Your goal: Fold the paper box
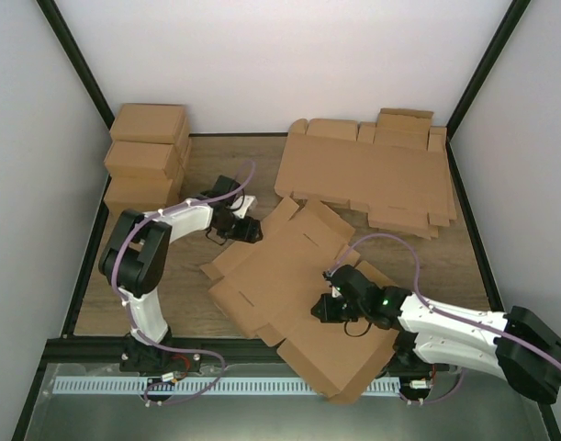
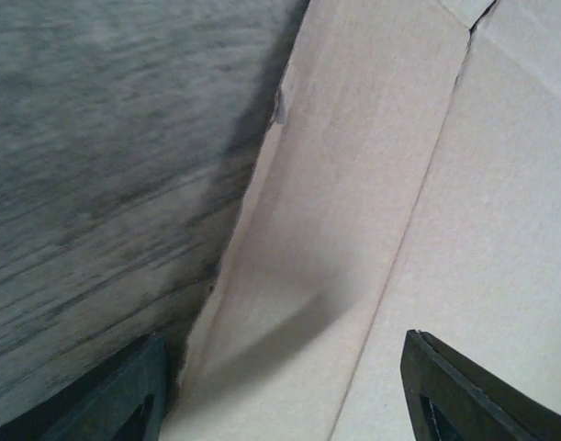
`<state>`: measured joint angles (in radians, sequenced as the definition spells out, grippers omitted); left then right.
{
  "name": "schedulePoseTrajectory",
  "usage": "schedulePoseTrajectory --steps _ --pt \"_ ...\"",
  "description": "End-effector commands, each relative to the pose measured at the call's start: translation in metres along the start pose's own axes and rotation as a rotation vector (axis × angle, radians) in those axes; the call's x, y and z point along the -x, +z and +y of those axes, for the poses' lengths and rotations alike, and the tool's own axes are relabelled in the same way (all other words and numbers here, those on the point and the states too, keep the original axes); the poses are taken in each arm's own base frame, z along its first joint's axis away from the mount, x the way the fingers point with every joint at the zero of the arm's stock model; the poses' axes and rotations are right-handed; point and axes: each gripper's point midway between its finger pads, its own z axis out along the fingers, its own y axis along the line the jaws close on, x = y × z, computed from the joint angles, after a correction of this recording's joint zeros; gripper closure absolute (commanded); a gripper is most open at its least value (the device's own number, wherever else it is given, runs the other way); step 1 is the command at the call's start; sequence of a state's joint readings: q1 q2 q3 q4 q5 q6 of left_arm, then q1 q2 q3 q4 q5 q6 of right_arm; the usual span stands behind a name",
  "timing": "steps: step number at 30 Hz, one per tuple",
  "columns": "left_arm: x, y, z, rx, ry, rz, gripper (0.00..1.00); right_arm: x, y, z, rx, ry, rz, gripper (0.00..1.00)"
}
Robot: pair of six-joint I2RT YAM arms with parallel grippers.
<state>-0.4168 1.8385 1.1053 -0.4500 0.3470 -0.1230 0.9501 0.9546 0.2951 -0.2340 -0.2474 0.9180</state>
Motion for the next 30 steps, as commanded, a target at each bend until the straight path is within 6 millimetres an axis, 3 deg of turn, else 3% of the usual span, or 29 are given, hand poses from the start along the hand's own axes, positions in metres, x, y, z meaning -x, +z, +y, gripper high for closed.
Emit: schedulePoseTrajectory --steps 1,5,10,19,21,24,27,30 --pt "0.0 -0.006 -0.014 -0.065 0.026 0.014 0.32 0.002 0.002 0.003 0.013 -0.017 0.004 0.97" --pt "0.006 -0.02 -0.015 -0.038 0.027 -0.018 0.34 0.001 0.005 -0.003 -0.004 0.0 0.005 0.97" --pt "0.011 -0.03 0.01 0.117 -0.003 -0.056 0.1 0.001 0.002 -0.004 -0.005 -0.006 -0.003 0.97" --pt "-0.009 -0.001 0.013 0.066 -0.042 0.057 0.1 0.0 -0.002 -0.007 -0.026 -0.005 -0.008 0.98" --pt "-0.013 0.003 0.018 0.082 -0.054 0.08 0.12 -0.001 -0.003 -0.007 -0.024 -0.004 -0.008 0.98" --pt "-0.016 0.006 0.003 -0.005 -0.045 0.091 0.21 -0.001 -0.006 -0.01 -0.032 -0.006 -0.016 0.98" --pt "-0.016 0.002 -0.013 -0.096 -0.036 0.083 0.37 -0.002 -0.007 -0.013 -0.042 -0.007 -0.017 0.98" --pt "-0.017 -0.003 -0.017 -0.114 -0.031 0.081 0.5 -0.004 -0.006 -0.013 -0.042 -0.002 -0.009 0.98"
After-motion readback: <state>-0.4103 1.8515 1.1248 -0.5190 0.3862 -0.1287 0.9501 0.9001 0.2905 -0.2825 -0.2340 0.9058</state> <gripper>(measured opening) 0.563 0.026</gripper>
